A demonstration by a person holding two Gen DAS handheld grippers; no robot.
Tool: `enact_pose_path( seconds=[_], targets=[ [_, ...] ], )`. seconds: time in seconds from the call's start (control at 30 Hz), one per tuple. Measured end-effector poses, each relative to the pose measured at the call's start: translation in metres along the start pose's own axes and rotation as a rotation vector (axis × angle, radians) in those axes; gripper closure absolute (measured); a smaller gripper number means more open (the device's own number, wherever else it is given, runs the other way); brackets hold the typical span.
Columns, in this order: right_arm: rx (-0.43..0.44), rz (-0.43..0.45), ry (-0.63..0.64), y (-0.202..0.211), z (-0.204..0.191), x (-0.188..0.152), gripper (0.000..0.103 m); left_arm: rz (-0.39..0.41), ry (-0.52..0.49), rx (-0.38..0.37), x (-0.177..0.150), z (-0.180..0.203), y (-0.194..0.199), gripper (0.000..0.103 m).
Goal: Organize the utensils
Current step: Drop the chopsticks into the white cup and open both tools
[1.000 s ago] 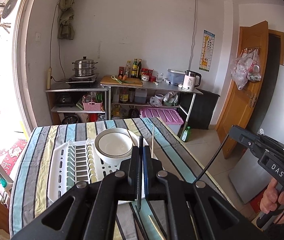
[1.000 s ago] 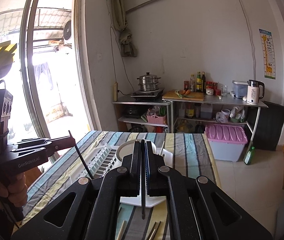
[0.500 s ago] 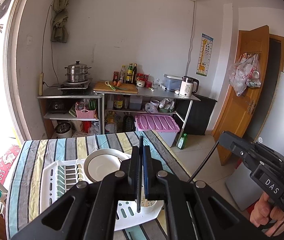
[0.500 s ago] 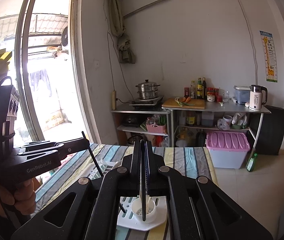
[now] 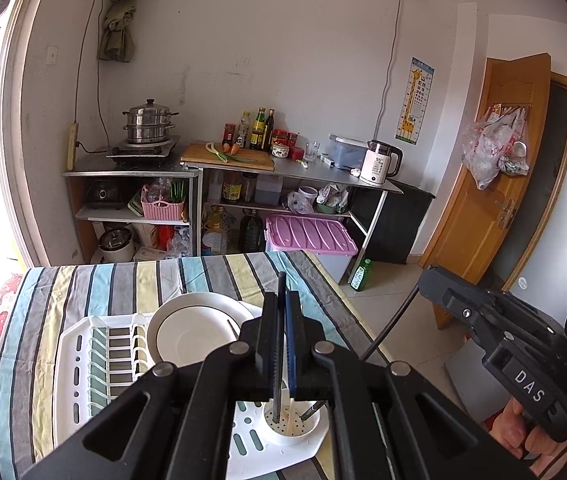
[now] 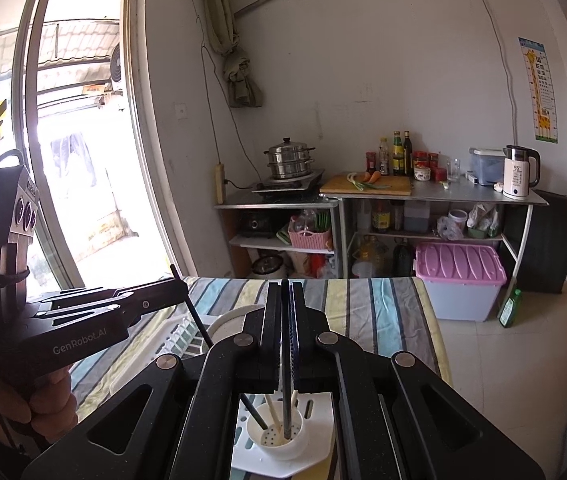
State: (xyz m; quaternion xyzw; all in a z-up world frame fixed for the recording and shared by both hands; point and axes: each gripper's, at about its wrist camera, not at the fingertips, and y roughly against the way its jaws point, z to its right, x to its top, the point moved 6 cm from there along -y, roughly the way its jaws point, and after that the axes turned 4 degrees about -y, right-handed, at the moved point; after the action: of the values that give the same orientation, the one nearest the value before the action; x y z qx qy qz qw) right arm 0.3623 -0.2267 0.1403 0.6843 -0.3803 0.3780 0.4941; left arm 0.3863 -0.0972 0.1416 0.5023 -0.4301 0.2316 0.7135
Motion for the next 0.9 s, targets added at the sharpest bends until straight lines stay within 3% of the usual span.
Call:
enact_pose_path(
  seconds=[0.47, 0.9],
  targets=[
    [-0.020, -0.053, -0.052, -0.030, 0.025, -0.020, 0.100, -0.064, 0.076, 0.013, -0.019, -0.025, -0.037, 0.099],
    [-0.021, -0.111, -0.092, -0.033, 0.044, -0.035, 0.102, -0.072, 0.068, 0.065, -0.025, -0.038, -0.037, 0.098]
  ],
)
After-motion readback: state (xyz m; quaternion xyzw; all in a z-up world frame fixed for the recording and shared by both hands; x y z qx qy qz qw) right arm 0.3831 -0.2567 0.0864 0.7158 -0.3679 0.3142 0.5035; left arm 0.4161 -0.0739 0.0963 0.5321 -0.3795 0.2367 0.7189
